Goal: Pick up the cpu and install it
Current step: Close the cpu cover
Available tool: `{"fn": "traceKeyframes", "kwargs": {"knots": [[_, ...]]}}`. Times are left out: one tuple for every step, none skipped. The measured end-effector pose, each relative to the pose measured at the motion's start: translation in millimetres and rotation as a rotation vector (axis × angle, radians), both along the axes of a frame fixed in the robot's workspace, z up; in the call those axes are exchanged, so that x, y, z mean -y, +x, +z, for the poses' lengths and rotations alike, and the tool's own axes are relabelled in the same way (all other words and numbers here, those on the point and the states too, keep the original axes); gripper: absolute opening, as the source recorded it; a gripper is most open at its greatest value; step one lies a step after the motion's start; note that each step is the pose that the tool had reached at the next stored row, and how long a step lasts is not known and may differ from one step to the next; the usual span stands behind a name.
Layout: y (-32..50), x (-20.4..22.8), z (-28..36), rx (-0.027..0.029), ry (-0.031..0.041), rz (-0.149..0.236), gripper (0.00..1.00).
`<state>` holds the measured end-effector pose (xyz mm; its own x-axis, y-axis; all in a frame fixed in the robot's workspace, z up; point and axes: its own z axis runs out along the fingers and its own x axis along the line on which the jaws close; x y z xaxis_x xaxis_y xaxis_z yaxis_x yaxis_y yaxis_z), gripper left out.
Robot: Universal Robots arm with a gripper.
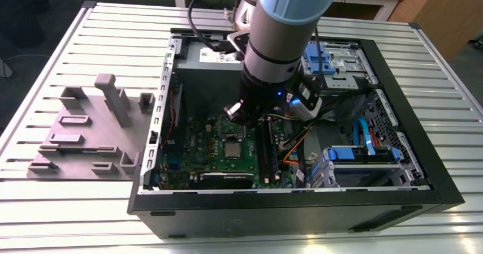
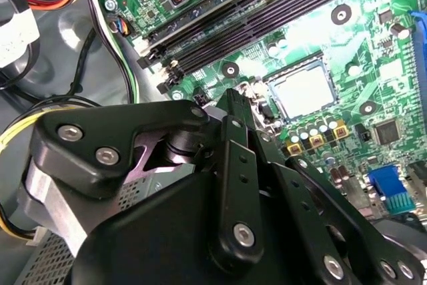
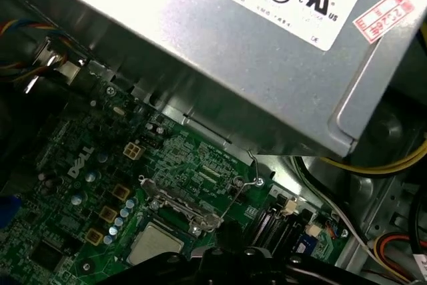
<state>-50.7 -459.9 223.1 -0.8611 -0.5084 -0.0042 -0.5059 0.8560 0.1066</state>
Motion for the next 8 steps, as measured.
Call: {"fn": "traceKeyframes", "kwargs": {"knots": [[0.2,0.0,0.0,0.0000,0.0000,0.007,0.10],[0.4,0.0,0.0,-0.0001,0.0000,0.014,0.10],[0.5,0.0,0.0,0.0000,0.0000,0.021,0.10],[0.6,0.0,0.0,0.0000,0.0000,0.028,0.10],[0.7,0.0,0.0,0.0000,0.0000,0.036,0.10],[0.8,0.0,0.0,0.0000,0.0000,0.044,0.10],[0.9,0.0,0.0,0.0000,-0.0001,0.052,0.10],[1.0,0.0,0.0,0.0000,0.0000,0.062,0.10]]}}
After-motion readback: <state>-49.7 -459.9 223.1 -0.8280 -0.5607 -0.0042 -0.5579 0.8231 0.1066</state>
